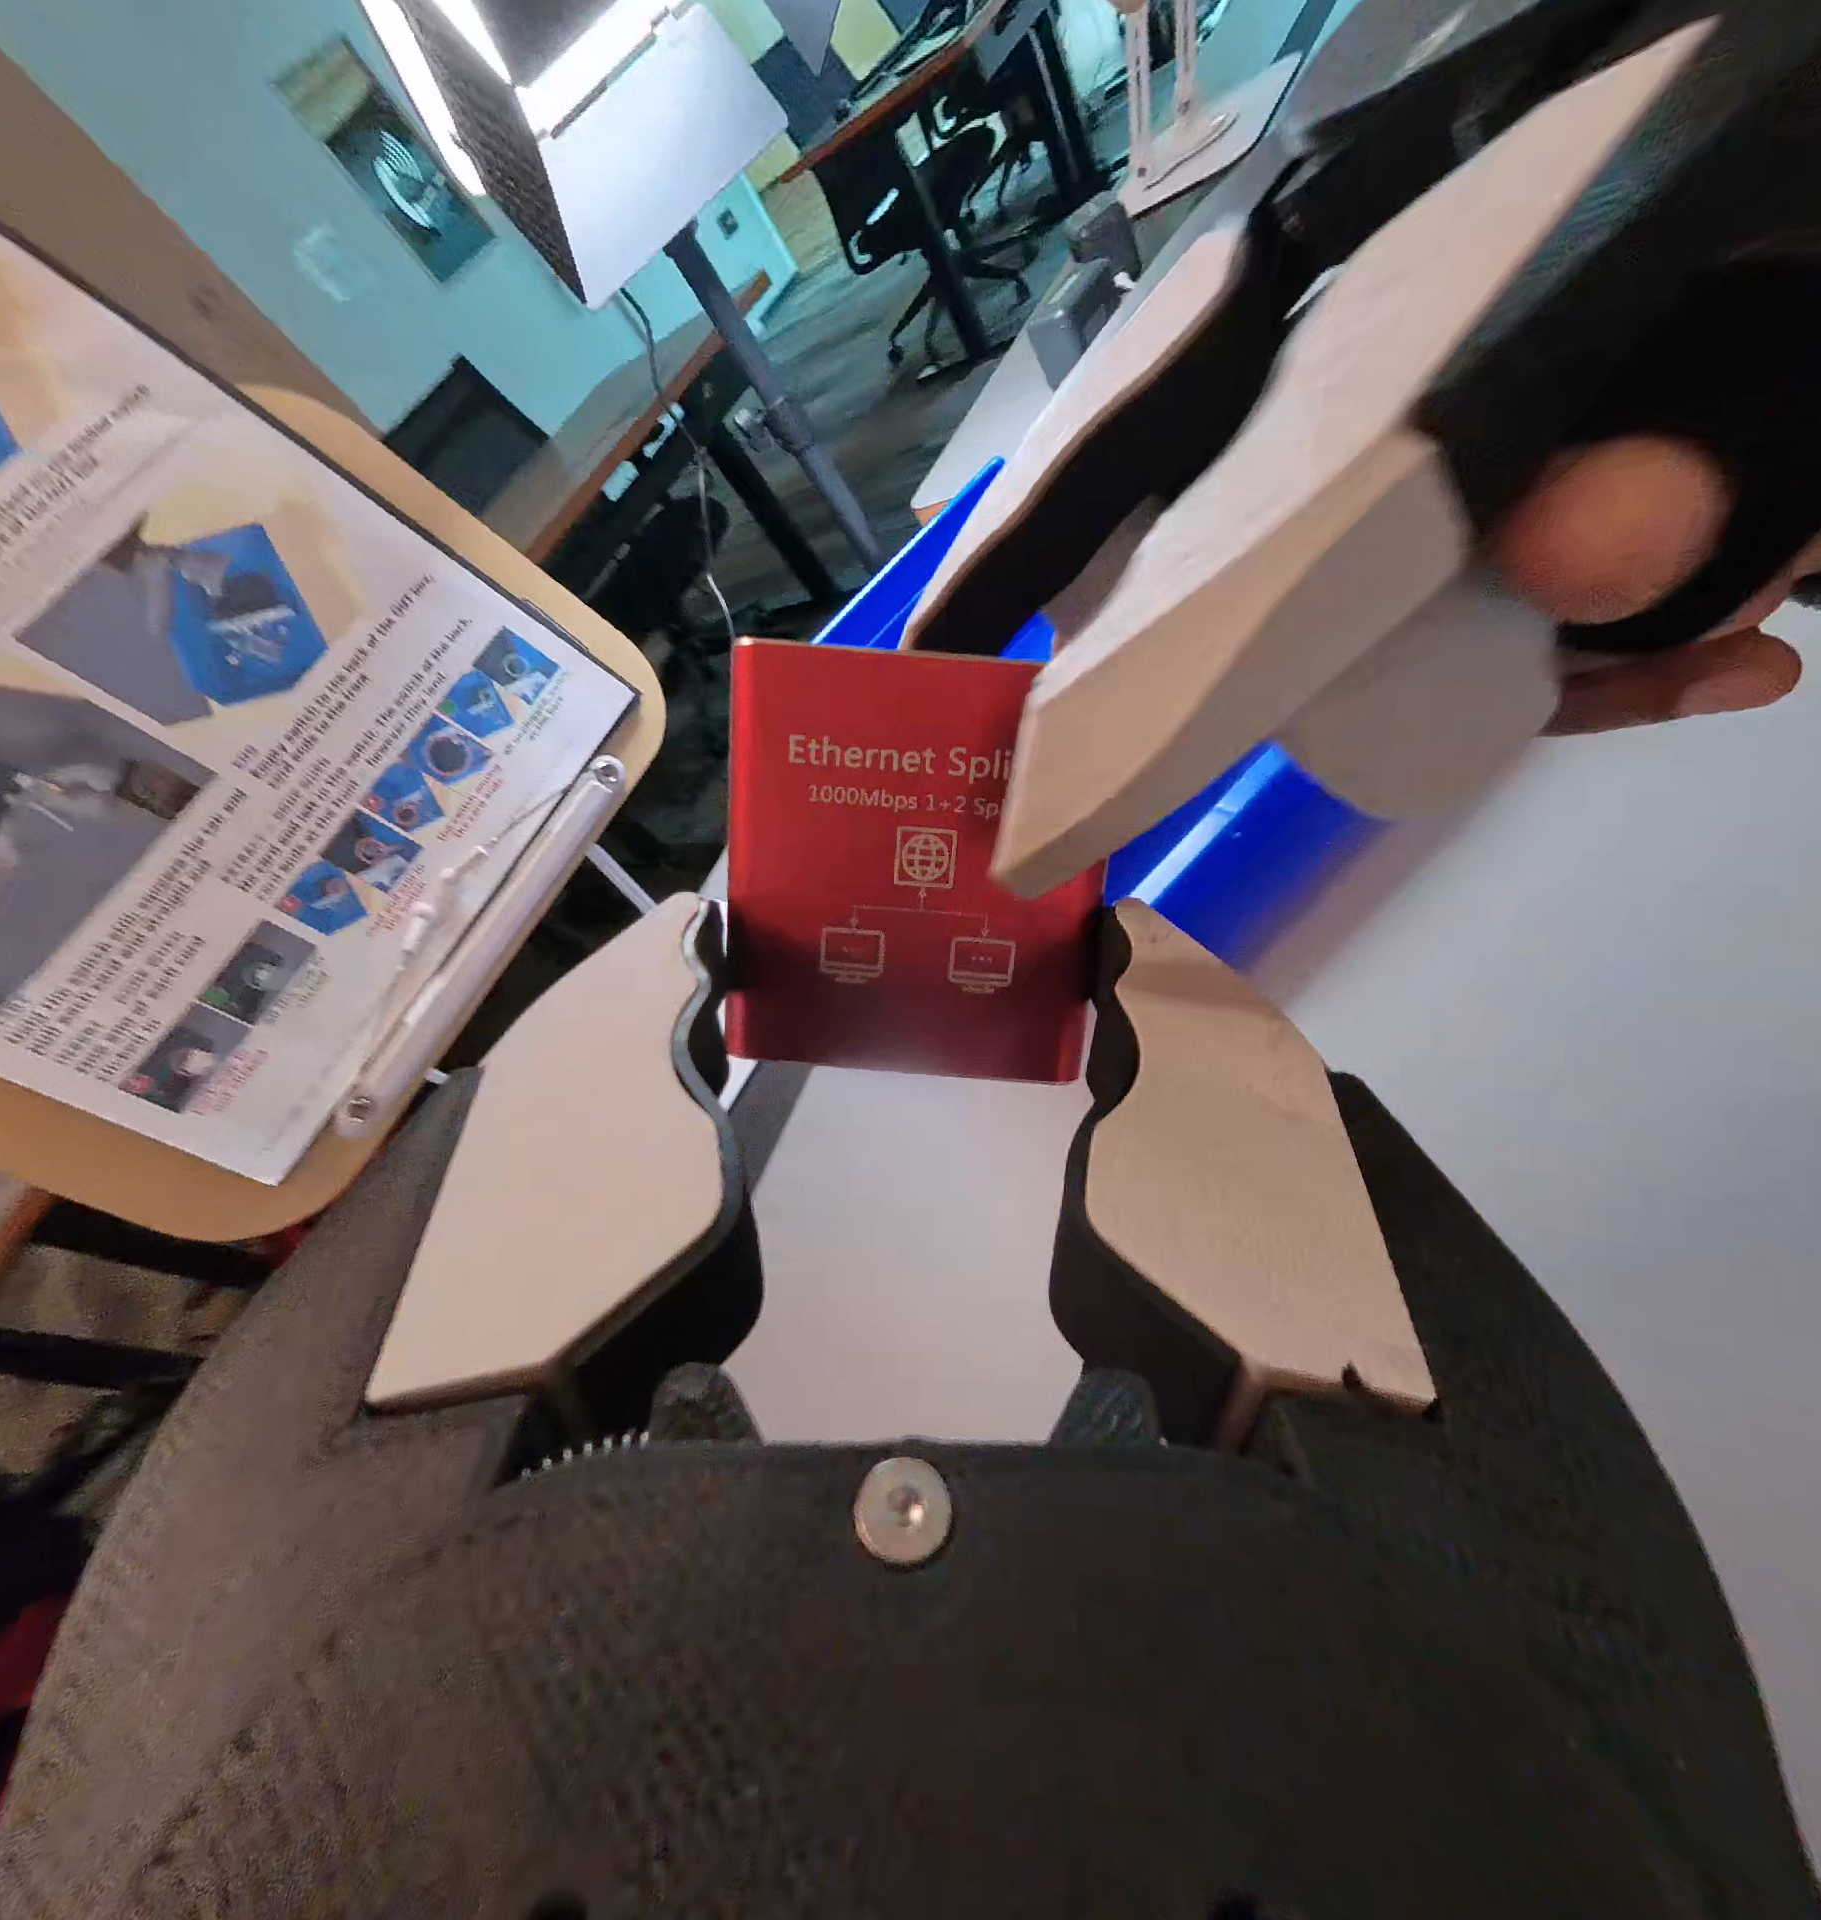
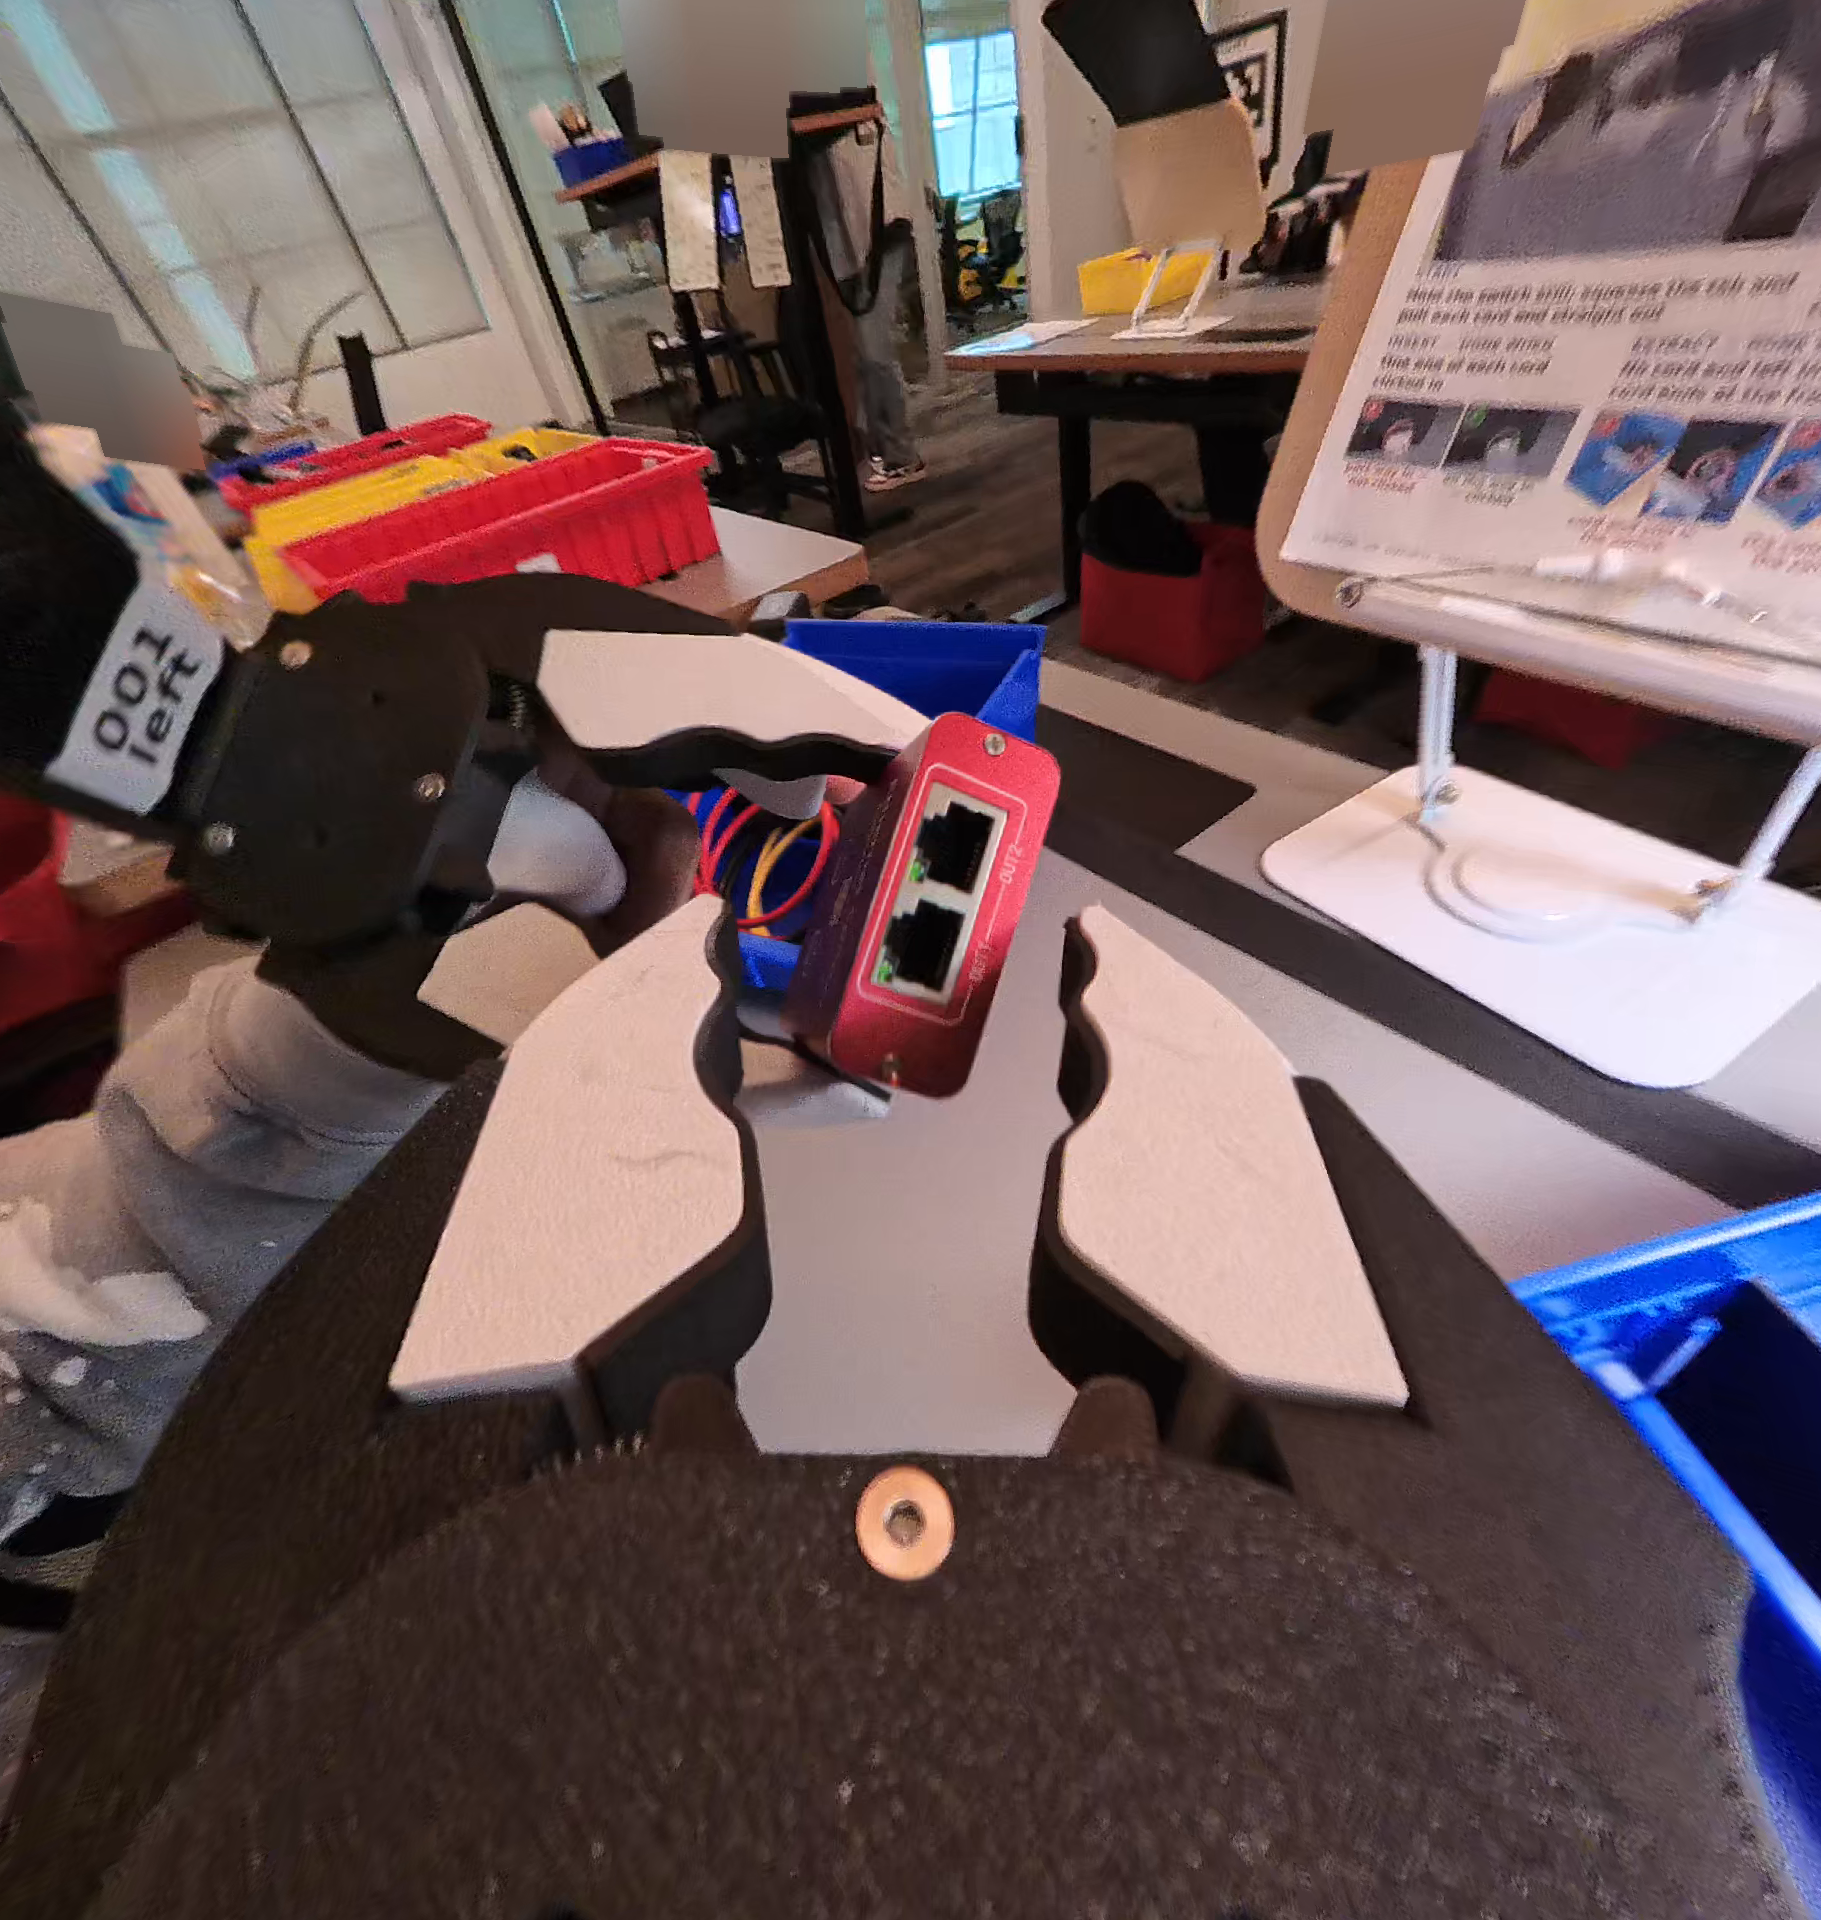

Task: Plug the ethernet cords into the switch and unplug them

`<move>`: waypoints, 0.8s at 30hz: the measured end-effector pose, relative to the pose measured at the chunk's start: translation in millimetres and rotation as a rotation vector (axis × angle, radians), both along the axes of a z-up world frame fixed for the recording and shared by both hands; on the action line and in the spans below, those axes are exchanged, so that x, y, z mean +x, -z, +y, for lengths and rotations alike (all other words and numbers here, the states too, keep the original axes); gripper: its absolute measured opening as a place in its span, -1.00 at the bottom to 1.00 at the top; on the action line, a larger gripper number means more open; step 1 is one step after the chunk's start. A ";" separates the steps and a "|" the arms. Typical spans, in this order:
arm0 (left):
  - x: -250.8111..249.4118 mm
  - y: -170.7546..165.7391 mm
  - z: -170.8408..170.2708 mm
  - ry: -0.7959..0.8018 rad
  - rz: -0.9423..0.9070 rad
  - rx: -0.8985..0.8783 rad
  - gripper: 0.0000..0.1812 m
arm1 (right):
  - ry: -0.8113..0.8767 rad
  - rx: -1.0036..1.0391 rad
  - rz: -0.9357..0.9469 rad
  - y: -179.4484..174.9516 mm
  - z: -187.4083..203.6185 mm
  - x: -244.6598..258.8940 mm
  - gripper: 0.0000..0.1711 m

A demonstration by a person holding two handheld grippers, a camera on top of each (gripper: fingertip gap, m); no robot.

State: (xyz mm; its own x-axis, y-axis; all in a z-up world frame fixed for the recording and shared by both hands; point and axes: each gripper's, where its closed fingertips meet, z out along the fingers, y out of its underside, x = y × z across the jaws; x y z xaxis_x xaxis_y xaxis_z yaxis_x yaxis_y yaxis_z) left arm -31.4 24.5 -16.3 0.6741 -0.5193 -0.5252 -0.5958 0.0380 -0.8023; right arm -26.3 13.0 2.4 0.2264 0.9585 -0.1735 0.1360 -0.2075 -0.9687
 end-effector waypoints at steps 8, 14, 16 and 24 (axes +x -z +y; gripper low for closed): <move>5.7 -13.5 -3.3 0.031 -0.015 0.179 -0.17 | -0.265 -0.194 0.235 -1.2 -3.0 0.7 -0.68; 17.6 -55.5 -41.8 0.392 -0.670 -0.087 -0.27 | -0.550 -0.176 0.608 -54.7 -27.4 42.1 -0.68; 28.4 -64.7 -57.2 0.503 -0.739 -0.131 -0.34 | -0.622 -0.143 0.689 -64.7 -41.9 50.0 -0.68; 50.1 -69.0 -82.4 0.555 -0.620 -0.152 -0.67 | -0.622 0.020 0.658 -60.0 -66.0 39.6 -0.68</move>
